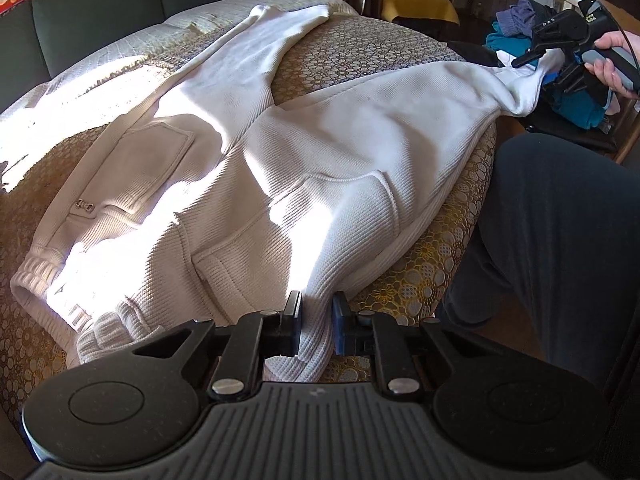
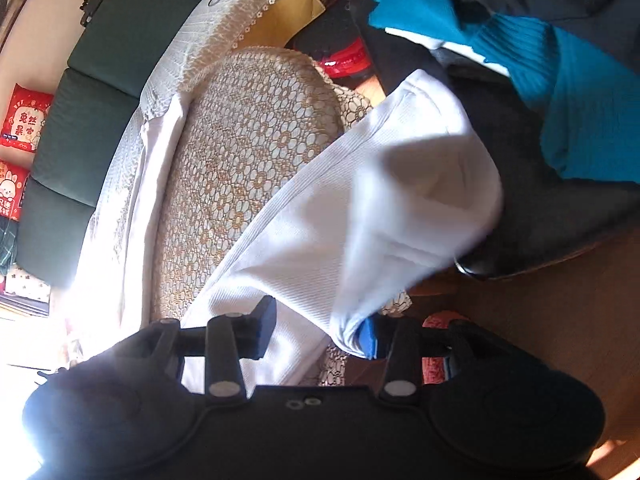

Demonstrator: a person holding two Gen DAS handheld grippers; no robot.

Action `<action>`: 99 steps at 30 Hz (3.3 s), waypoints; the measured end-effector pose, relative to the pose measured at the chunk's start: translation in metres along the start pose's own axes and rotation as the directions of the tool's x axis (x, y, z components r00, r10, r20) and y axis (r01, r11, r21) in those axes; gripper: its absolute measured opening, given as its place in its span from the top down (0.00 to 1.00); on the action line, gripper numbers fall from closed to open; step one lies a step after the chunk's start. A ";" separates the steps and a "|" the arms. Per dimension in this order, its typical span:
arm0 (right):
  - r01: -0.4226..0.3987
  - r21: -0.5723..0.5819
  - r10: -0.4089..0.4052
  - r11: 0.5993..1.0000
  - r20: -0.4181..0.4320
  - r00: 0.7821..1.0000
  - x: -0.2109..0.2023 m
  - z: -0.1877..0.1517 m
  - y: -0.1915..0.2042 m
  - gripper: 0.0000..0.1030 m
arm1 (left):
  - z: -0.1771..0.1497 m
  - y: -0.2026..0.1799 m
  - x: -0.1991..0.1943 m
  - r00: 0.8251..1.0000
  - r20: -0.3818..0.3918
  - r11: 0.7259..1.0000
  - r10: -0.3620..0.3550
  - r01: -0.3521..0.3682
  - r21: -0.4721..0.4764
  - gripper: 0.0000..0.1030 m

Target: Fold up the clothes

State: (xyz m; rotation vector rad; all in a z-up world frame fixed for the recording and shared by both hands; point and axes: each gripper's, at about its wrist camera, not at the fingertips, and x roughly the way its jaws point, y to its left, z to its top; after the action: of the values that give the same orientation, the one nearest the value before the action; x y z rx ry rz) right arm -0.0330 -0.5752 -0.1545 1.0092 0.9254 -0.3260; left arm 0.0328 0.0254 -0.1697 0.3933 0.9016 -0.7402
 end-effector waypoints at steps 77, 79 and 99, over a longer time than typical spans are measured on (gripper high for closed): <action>-0.339 0.064 0.334 0.939 -0.412 0.847 0.102 -0.162 0.148 0.00 | 0.027 -0.076 0.027 0.979 0.082 0.870 0.189 -0.206 0.448 0.53; -0.341 0.068 0.338 0.938 -0.415 0.845 0.103 -0.162 0.147 0.00 | 0.028 -0.075 0.032 0.974 0.074 0.863 0.216 -0.226 0.451 0.68; -0.159 0.149 0.189 0.976 -0.218 0.957 0.061 -0.101 0.057 0.00 | 0.042 -0.057 0.019 0.973 0.059 0.923 0.222 -0.230 0.308 0.83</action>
State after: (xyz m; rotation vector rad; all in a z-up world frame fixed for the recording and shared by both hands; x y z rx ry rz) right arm -0.0129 -0.4514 -0.1902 1.2597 1.0251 -0.1219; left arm 0.0227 -0.0469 -0.1615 0.7571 0.7016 -0.6726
